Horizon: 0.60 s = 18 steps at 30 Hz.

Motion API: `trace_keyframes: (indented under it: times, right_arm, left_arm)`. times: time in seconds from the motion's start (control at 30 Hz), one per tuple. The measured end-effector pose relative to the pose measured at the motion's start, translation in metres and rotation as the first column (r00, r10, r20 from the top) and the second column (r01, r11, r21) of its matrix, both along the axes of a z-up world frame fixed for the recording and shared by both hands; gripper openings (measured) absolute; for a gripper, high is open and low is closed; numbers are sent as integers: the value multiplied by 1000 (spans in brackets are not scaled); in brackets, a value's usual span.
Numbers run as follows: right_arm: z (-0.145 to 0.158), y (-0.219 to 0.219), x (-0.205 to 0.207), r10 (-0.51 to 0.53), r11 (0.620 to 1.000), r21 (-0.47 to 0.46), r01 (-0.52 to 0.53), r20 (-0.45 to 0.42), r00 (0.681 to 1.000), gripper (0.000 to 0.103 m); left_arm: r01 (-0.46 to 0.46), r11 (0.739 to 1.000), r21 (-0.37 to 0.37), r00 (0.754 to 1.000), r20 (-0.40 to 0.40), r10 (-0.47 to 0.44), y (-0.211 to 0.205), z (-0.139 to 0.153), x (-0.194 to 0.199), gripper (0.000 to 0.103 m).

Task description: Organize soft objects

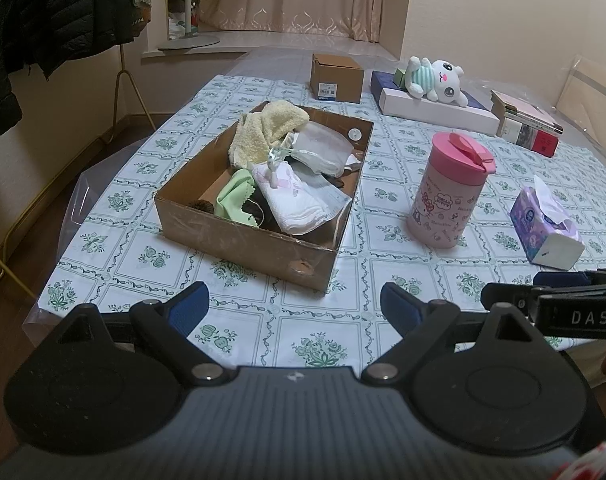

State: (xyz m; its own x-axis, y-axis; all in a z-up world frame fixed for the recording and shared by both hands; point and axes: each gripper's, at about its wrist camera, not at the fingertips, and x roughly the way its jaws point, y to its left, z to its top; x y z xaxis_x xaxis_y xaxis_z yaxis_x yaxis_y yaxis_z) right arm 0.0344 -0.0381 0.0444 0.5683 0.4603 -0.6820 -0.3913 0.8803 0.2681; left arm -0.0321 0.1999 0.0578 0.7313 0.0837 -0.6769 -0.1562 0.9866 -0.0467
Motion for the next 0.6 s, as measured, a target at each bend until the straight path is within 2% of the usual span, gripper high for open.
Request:
trace_keyframes:
  times: [0.6]
  right_arm:
    - [-1, 0, 0, 0, 1000, 0, 0, -2, 1000, 81]
  left_arm:
    - [0, 1000, 0, 1000, -1, 0, 0, 0, 0, 92]
